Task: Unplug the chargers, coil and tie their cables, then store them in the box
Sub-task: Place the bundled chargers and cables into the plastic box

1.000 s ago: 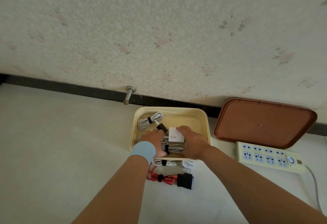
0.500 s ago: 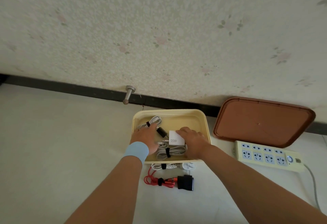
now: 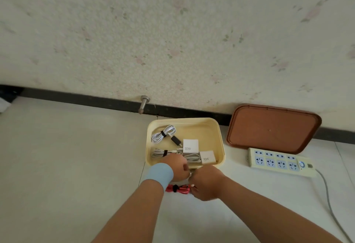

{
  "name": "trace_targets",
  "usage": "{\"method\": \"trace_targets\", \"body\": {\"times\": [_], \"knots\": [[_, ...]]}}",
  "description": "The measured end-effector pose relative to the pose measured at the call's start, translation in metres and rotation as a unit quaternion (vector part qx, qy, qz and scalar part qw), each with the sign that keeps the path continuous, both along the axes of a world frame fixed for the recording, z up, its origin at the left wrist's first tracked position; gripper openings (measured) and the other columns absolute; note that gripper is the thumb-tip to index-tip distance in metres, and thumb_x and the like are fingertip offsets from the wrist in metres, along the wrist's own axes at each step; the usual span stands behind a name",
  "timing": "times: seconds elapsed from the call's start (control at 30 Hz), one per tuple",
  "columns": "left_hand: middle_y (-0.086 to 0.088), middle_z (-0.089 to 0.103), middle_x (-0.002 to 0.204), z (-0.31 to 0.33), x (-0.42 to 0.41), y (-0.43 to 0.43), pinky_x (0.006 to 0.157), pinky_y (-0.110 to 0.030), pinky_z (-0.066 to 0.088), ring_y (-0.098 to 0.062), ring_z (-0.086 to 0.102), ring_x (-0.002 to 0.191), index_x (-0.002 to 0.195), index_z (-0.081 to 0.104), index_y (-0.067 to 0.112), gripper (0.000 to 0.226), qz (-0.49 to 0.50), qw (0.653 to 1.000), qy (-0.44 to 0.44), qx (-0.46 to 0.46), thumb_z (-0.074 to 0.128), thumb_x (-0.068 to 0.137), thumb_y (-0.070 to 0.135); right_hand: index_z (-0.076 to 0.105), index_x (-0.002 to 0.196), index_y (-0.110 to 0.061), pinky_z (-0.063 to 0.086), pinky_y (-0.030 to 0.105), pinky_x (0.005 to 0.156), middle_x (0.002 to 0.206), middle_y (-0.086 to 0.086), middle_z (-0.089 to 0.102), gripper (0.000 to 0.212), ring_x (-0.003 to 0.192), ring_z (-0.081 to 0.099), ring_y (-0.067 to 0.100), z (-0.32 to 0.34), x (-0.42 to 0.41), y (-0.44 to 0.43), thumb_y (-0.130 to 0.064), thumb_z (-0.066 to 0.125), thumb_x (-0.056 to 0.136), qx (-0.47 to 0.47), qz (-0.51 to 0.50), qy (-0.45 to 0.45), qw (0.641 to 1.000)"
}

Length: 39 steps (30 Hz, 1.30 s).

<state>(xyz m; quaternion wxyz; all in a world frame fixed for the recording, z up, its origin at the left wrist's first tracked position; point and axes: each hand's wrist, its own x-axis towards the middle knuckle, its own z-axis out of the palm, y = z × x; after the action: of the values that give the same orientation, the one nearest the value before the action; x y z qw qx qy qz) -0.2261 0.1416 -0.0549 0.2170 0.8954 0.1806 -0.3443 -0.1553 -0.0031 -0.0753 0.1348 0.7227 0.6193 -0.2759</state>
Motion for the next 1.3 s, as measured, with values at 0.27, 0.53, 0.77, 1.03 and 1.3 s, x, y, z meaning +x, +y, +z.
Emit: {"method": "trace_targets", "body": {"times": [0.27, 0.53, 0.77, 1.03, 1.3], "knots": [[0.003, 0.041, 0.151, -0.019, -0.03, -0.026, 0.106, -0.037, 0.043, -0.024, 0.046, 0.133, 0.147, 0.04, 0.031, 0.062, -0.058, 0.997, 0.056, 0.015, 0.062, 0.09, 0.029, 0.039, 0.142, -0.016, 0.053, 0.047, 0.082, 0.136, 0.011, 0.048, 0.055, 0.1, 0.064, 0.037, -0.029, -0.026, -0.043, -0.025, 0.065, 0.095, -0.023, -0.056, -0.011, 0.998], [0.007, 0.035, 0.155, -0.03, -0.041, -0.032, 0.11, -0.036, 0.039, -0.022, 0.039, 0.137, 0.15, 0.035, 0.03, 0.067, -0.084, 0.991, -0.093, 0.049, 0.059, 0.089, 0.014, 0.004, 0.16, -0.017, 0.054, 0.043, 0.081, 0.167, 0.012, -0.001, 0.096, 0.099, 0.062, 0.034, -0.034, -0.025, -0.037, -0.023, 0.066, 0.087, 0.021, -0.069, -0.032, 0.997], [-0.003, 0.046, 0.143, -0.045, -0.046, -0.031, 0.108, -0.037, 0.036, -0.025, 0.04, 0.134, 0.151, 0.027, 0.022, 0.088, -0.108, 0.99, -0.017, 0.084, 0.078, 0.079, 0.028, 0.018, 0.155, -0.015, 0.054, 0.042, 0.078, 0.163, 0.015, 0.012, 0.088, 0.102, 0.063, 0.036, -0.038, -0.026, -0.037, -0.025, 0.072, 0.085, 0.02, -0.06, -0.037, 0.997], [-0.009, 0.049, 0.141, -0.058, -0.034, -0.043, 0.105, -0.041, 0.04, -0.03, 0.049, 0.127, 0.145, 0.032, 0.015, 0.091, -0.093, 0.992, 0.032, 0.074, 0.086, 0.072, 0.023, 0.029, 0.149, -0.006, 0.053, 0.037, 0.079, 0.136, 0.013, 0.041, 0.08, 0.101, 0.061, 0.028, -0.037, -0.026, -0.028, -0.021, 0.075, 0.085, -0.002, -0.089, -0.092, 0.992], [-0.009, 0.053, 0.128, -0.06, -0.032, -0.047, 0.096, -0.038, 0.045, -0.028, 0.051, 0.118, 0.131, 0.05, 0.015, 0.056, -0.101, 0.99, 0.05, 0.085, 0.071, 0.084, 0.035, 0.057, 0.117, -0.012, 0.036, 0.038, 0.091, 0.109, 0.009, 0.054, 0.044, 0.1, 0.043, 0.027, -0.03, -0.022, -0.018, -0.042, 0.064, 0.086, -0.031, 0.072, -0.157, 0.984]]}}
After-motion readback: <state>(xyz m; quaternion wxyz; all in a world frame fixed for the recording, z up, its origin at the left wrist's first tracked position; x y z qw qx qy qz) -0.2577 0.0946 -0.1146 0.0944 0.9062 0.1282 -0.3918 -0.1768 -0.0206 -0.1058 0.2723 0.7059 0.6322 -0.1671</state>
